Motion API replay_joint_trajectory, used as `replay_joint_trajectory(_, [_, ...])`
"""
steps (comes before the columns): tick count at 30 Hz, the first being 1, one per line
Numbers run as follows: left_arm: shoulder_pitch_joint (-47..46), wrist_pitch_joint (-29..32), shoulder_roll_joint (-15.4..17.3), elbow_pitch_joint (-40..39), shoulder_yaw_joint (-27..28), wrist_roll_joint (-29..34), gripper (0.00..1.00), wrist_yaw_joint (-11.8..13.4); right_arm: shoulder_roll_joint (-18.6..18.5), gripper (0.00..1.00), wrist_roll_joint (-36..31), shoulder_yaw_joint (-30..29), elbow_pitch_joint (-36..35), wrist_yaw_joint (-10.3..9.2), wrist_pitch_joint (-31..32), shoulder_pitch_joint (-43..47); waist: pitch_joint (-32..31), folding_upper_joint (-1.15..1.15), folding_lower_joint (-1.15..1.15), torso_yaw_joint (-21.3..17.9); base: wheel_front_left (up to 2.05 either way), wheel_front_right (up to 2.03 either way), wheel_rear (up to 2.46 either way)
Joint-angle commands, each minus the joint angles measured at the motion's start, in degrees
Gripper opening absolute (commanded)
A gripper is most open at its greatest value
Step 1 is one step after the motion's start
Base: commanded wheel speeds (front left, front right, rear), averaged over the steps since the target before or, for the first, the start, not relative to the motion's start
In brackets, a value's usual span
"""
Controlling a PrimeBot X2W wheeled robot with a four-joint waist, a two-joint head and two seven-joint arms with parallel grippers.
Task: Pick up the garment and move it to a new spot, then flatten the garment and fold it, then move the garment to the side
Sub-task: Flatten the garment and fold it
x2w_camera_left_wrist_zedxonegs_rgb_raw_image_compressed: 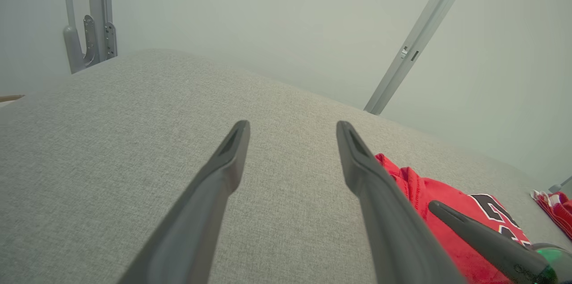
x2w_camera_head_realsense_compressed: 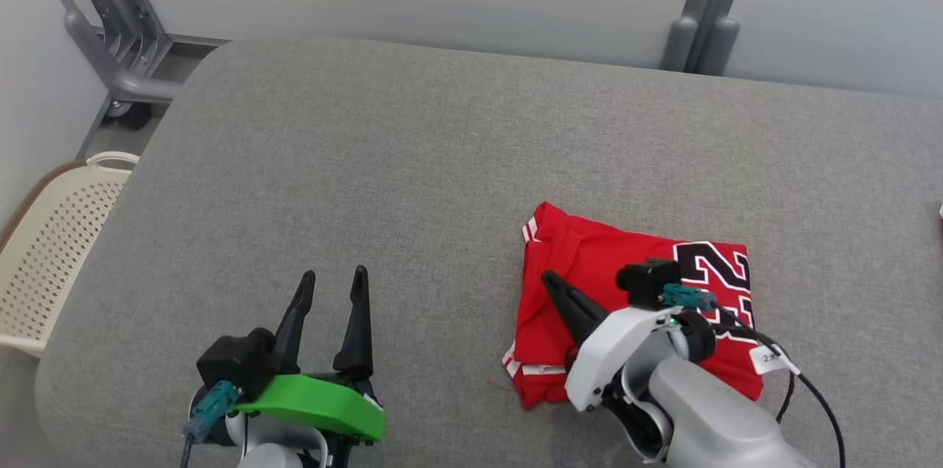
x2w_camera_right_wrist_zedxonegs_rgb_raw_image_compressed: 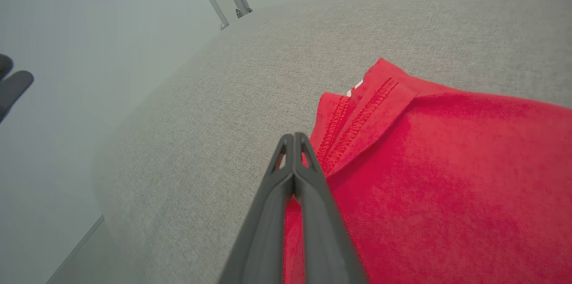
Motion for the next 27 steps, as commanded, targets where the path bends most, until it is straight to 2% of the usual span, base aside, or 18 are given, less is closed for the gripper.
replay_joint_trajectory(1, [0.5,-0.3,0.4,-0.3,0.2,0.1,1.00,0.2,-1.0,0.00,-1.3,-1.7,-0.6,0.03,-0.2,-0.3,-0.2,0.00,0.00,-0.5,0.00,0.00,0.00])
replay_joint_trajectory(7, [0.4,-0.3,0.3,-0.6,-0.2,0.2,1.00,-0.1,-1.8,0.00,-7.2,-10.0,-0.8,0.03,-0.2,1.7,0.1,0.00,0.00,-0.3,0.00,0.00,0.00])
replay_joint_trajectory(12, [-0.4,-0.1,0.0,-0.4,-0.7,0.2,1.00,-0.3,-1.8,0.00,-10.6,-13.5,2.5,0.03,-0.2,1.1,1.0,0.00,0.00,1.3,0.00,0.00,0.00])
replay_joint_trajectory(19, [-1.4,-0.2,-0.2,-0.2,-0.7,0.2,1.00,-0.5,-1.6,0.00,-13.4,-16.6,7.3,0.02,-0.2,-1.9,2.6,0.00,0.00,4.2,0.00,0.00,0.00])
replay_joint_trajectory(27, [-2.2,-0.3,-0.8,-0.1,-0.5,0.4,1.00,-0.8,-1.4,0.00,-14.5,-16.9,11.5,0.02,-0.2,-5.6,3.7,0.00,0.00,6.7,0.00,0.00,0.00])
